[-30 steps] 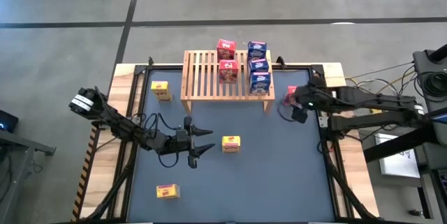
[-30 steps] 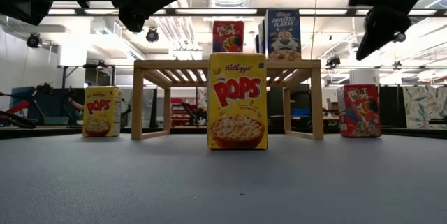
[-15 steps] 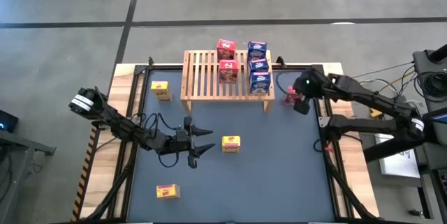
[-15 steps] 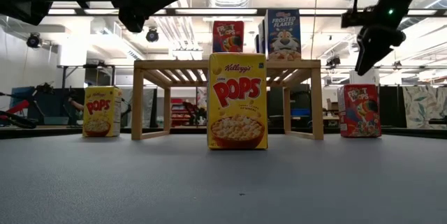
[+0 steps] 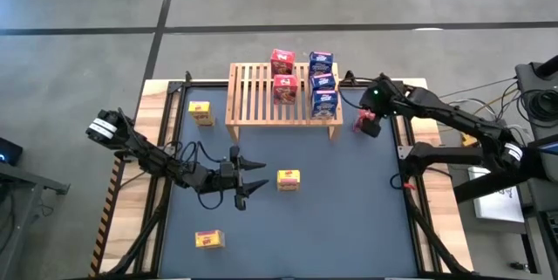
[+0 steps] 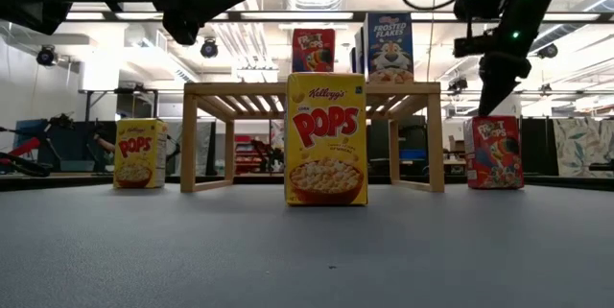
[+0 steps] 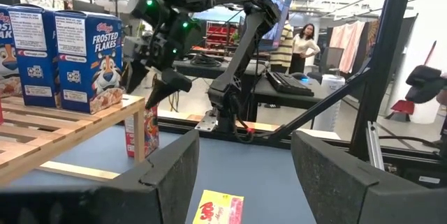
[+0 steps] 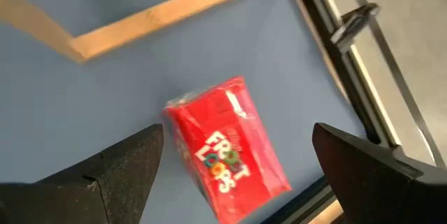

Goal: Stack cereal on shelf
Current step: Put the red cereal box on the shelf aligned with the other red cereal box

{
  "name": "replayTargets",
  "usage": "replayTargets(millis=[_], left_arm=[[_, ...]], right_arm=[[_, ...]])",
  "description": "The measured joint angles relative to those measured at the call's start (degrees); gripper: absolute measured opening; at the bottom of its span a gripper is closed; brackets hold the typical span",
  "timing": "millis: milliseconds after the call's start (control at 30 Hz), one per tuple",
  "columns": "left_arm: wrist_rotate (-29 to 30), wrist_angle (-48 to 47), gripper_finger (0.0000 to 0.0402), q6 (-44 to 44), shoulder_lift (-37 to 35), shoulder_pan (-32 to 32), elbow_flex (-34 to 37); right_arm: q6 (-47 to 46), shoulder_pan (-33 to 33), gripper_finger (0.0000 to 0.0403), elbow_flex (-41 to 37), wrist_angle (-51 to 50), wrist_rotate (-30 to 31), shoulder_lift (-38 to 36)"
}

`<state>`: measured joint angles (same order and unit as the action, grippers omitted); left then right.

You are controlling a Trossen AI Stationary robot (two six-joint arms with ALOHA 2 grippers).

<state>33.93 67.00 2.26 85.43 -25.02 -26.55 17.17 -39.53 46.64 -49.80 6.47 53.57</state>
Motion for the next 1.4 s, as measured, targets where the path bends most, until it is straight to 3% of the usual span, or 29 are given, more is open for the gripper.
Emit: replayTargets(millis=[333,500,867,1400], left_arm=[[0.0,-0.2,0.0212,0.0,0.0,0.0,0.0],[0.0,-0.2,0.0212,0.0,0.0,0.0,0.0],[0.0,-0.4,0.0212,0.0,0.0,0.0,0.0],[0.0,-0.6,0.0212,0.2,0.0,0.0,0.0]], right_arm=[[-0.8,-0.5,0.0355,-0.6,1.3,-0.6,7.1],[-1.6,-0.5,0.0327,-0.7,0.9,-0.5,9.2],[-1.9,-0.5,0.0243,-0.7,1.2,-0.8,4.0],[-3.3,-0.5,0.0226,-2.0,0.1,-0.9,3.2]])
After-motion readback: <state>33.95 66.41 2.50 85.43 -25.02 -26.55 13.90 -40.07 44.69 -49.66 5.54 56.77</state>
